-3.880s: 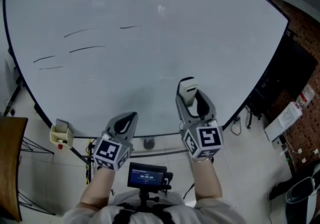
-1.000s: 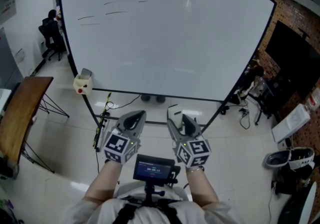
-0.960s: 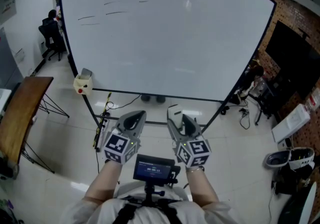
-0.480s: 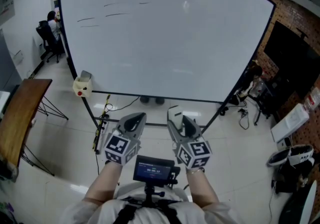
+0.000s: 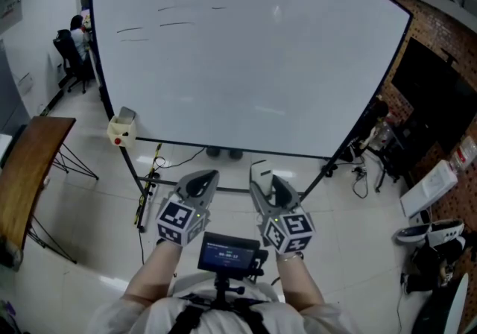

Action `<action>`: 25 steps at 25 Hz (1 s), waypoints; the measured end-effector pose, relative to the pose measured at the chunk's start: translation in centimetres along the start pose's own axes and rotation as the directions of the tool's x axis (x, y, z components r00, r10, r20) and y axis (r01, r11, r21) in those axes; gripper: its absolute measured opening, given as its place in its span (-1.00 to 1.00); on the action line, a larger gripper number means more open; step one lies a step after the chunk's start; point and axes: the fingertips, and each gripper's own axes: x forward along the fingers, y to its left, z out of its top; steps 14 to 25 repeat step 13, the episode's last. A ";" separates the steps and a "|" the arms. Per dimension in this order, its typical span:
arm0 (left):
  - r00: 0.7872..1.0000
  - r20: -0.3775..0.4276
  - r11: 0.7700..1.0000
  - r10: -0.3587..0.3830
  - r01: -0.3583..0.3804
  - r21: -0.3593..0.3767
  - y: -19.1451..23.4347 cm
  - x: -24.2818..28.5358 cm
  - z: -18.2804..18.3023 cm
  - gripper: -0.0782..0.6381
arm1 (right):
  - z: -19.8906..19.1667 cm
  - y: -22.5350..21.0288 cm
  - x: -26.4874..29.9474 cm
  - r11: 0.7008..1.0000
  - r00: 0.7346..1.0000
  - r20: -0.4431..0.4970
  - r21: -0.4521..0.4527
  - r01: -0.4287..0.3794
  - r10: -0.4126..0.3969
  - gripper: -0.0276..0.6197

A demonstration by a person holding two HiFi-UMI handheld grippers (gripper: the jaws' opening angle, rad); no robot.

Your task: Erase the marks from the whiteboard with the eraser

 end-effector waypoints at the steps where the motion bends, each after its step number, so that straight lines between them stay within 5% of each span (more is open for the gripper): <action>1: 1.000 -0.001 1.000 0.001 -0.001 -0.002 0.2 0.1 -0.1 -0.76 | 0.0 0.0 0.1 1.000 1.000 0.000 0.000 0.002 -0.002 -0.11; 25: 1.000 -0.002 1.000 -0.004 0.004 -0.016 1.2 0.5 -0.4 -0.76 | 0.3 -0.1 1.0 1.000 1.000 0.000 -0.007 0.016 -0.016 -0.11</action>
